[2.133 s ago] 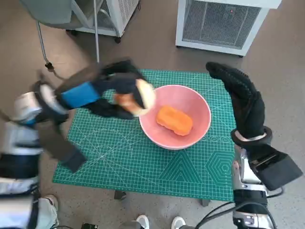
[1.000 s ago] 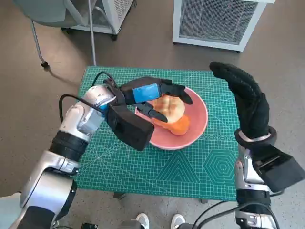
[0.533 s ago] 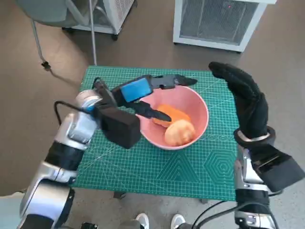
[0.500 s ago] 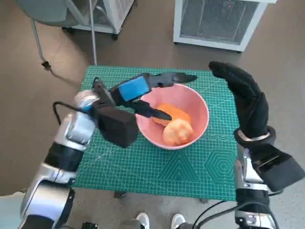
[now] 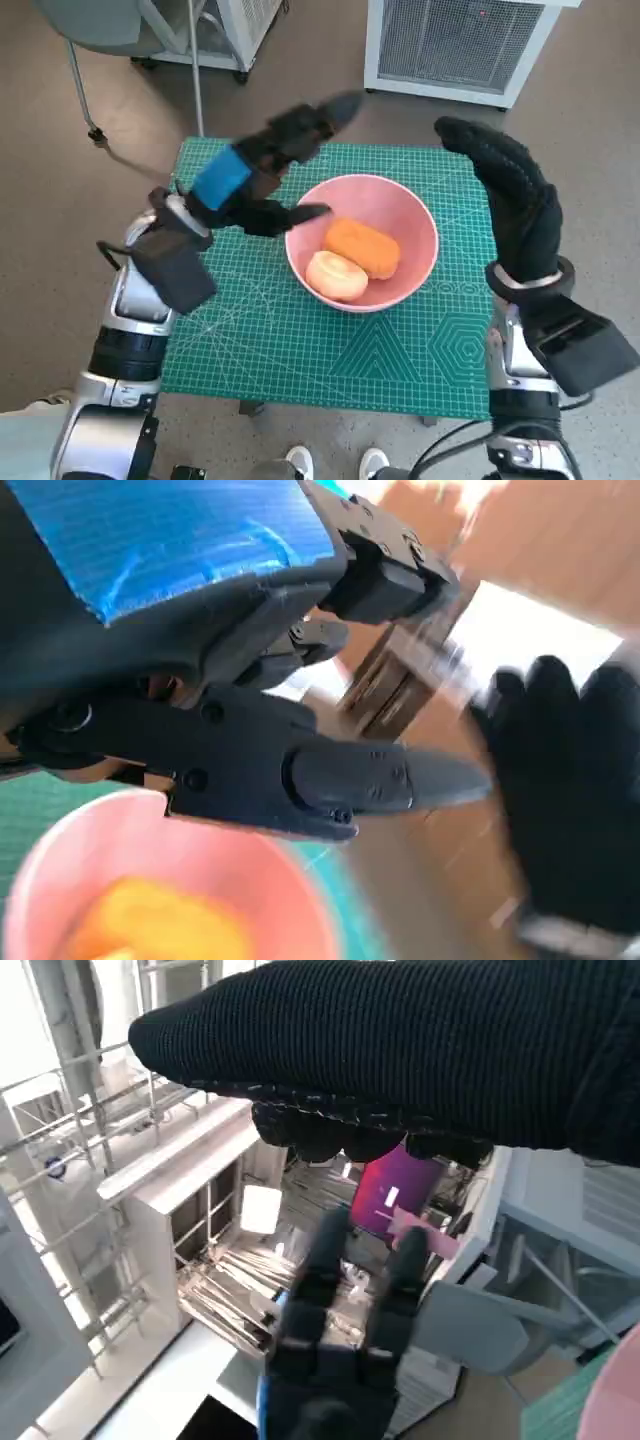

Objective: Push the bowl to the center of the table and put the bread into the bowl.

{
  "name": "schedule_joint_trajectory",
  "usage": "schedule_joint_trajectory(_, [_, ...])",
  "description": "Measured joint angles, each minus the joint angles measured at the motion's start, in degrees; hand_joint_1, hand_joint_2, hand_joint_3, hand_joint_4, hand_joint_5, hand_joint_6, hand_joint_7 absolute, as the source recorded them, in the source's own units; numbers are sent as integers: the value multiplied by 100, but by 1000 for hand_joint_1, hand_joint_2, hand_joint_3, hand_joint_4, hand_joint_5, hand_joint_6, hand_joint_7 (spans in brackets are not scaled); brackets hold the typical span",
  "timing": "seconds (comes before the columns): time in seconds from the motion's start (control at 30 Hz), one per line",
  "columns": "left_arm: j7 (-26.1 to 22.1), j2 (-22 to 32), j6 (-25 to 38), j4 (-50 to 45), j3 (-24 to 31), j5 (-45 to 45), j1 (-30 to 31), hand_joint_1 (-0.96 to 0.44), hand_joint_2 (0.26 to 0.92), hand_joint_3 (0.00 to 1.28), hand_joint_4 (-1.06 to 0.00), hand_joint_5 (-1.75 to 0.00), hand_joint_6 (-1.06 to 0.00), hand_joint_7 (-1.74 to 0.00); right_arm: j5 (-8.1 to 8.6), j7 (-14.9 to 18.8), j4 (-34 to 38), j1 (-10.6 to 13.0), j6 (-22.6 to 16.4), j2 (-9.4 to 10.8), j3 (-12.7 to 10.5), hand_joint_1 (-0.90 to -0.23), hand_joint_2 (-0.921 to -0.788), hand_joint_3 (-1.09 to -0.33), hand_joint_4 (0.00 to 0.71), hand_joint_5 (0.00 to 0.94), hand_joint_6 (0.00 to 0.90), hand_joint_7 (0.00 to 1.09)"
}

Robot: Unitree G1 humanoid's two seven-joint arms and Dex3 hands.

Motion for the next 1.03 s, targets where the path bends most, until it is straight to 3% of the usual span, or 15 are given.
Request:
schedule_joint_trajectory(0.4, [475, -1111, -679, 171, 530, -1136, 461, -682, 921, 580, -235, -28, -295, -65, -58, -322, -283, -209, 324, 90, 44, -679, -921, -834, 198, 4, -1, 601])
schedule_joint_trajectory(1.03, [460, -1139, -903, 157, 549, -1083, 534, -666, 921, 570, -218, -8, -260, -36, -241, -448, -437, -319, 449, 78, 74, -684, -921, -820, 206, 8, -1, 619])
